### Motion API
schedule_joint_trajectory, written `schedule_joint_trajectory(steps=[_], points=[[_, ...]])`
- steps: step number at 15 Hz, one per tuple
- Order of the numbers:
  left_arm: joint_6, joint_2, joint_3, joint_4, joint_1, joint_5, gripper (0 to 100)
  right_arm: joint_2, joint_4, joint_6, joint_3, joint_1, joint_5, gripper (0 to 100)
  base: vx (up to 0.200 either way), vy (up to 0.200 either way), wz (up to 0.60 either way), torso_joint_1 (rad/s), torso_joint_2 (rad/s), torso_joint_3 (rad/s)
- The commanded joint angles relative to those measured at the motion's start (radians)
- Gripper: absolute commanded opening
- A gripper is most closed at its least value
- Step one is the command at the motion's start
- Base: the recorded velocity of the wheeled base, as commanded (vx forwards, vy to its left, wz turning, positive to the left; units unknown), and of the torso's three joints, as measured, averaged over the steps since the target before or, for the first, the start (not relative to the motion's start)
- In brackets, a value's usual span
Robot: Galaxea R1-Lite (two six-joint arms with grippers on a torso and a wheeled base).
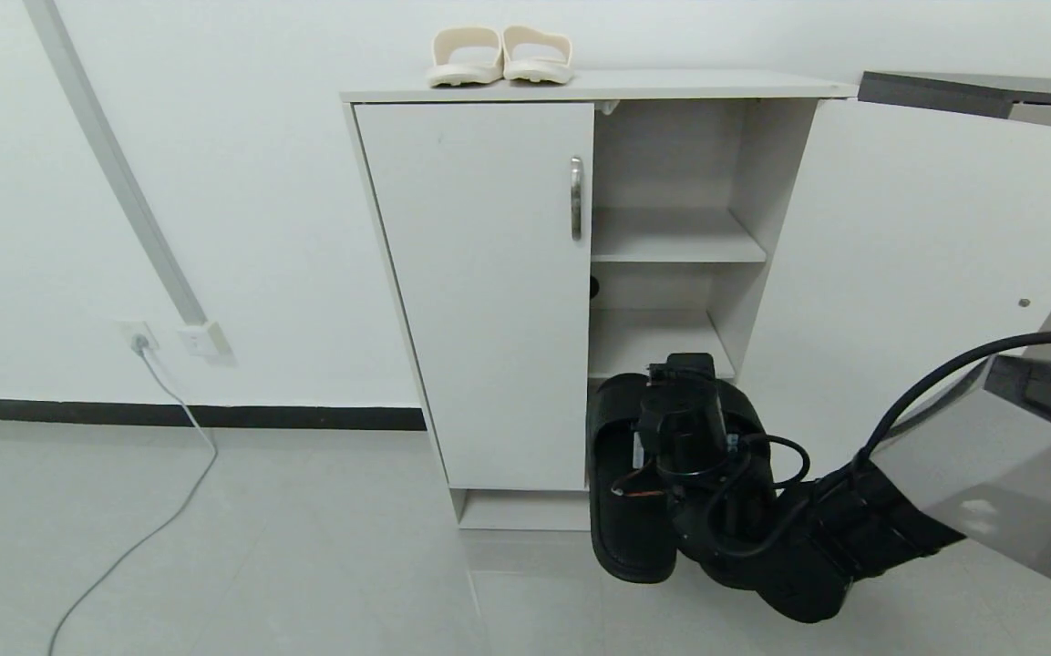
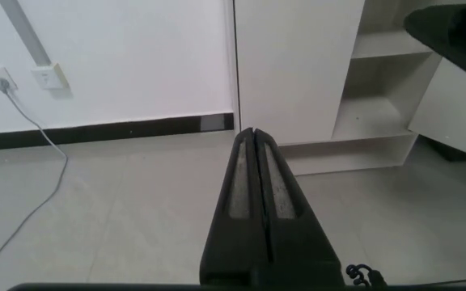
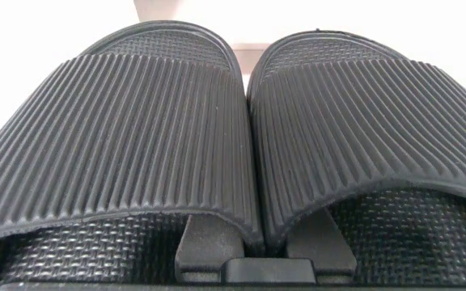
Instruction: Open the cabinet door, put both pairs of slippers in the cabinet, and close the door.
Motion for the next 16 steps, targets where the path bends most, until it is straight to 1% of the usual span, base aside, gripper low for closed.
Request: schedule_joint_trajectory(steps=[1,7,8,10,12,13,14,15,16], points=[[0.0,0.003,0.0,0.0,0.0,0.0,0,0.038,-0.001,0.0,-0.011,0.002,-0.001,0,0.0,-0.2,0.0,0.002,0.0,0.002],[-0.002,0.003,0.0,0.0,0.0,0.0,0,0.043,-0.001,-0.001,-0.01,0.002,-0.002,0,0.0,-0.2,0.0,0.001,0.0,0.002],[-0.006,0.003,0.0,0.0,0.0,0.0,0,0.046,-0.001,-0.001,-0.008,0.002,-0.001,0,0.0,-0.2,0.0,0.002,0.0,0.002],[-0.023,0.003,0.0,0.0,0.0,0.0,0,0.055,-0.003,0.0,-0.008,0.005,0.004,0,0.0,0.0,0.0,0.0,0.0,0.0],[-0.031,0.003,0.0,0.0,0.0,0.002,0,0.064,-0.029,0.0,0.002,0.02,0.021,0,0.0,0.0,0.0,0.0,0.0,0.0],[-0.048,0.003,0.0,0.0,0.0,0.003,0,0.067,-0.055,0.0,0.019,0.034,0.061,0,0.0,0.0,0.0,0.0,0.0,0.0],[-0.049,0.003,0.0,0.0,0.0,0.005,0,0.078,-0.078,-0.004,0.024,0.04,0.117,0,0.0,0.0,0.0,0.0,0.0,0.0],[-0.048,0.003,0.0,0.0,0.0,0.005,0,0.095,-0.095,-0.008,0.01,0.042,0.146,0,0.0,0.0,0.0,0.0,0.0,0.0],[-0.049,0.003,0.0,0.0,0.0,0.005,0,0.115,-0.098,-0.018,-0.021,0.043,0.148,0,0.0,0.0,0.0,0.0,0.0,0.0]])
